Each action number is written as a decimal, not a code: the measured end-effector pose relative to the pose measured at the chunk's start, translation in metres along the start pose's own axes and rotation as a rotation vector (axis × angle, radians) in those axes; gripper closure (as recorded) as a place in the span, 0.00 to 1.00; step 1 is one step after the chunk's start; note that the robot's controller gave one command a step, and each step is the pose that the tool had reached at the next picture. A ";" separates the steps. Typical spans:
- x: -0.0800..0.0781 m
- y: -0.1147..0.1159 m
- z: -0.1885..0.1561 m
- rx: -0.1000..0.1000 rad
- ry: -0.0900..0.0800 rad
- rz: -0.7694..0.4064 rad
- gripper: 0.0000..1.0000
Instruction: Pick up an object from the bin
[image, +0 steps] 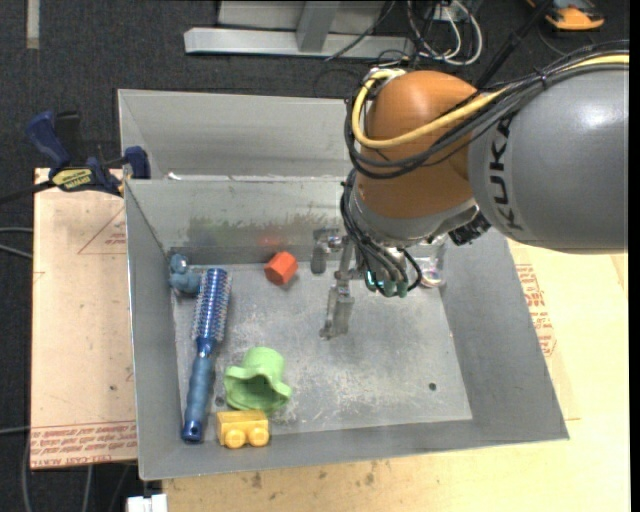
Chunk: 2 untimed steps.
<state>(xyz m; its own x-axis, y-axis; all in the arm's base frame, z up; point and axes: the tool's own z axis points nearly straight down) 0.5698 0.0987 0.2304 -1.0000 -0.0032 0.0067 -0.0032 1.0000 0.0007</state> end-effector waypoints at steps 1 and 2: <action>0.040 0.045 0.114 0.001 0.002 -0.125 0.00; 0.087 0.059 0.157 -0.002 -0.014 -0.134 0.00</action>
Offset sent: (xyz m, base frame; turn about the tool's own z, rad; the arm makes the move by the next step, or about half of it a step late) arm -0.0384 0.0429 -0.1086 -0.1228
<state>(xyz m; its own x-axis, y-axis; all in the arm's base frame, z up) 0.4820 0.1576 0.0740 -0.9906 -0.1365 -0.0080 -0.1366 0.9906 0.0026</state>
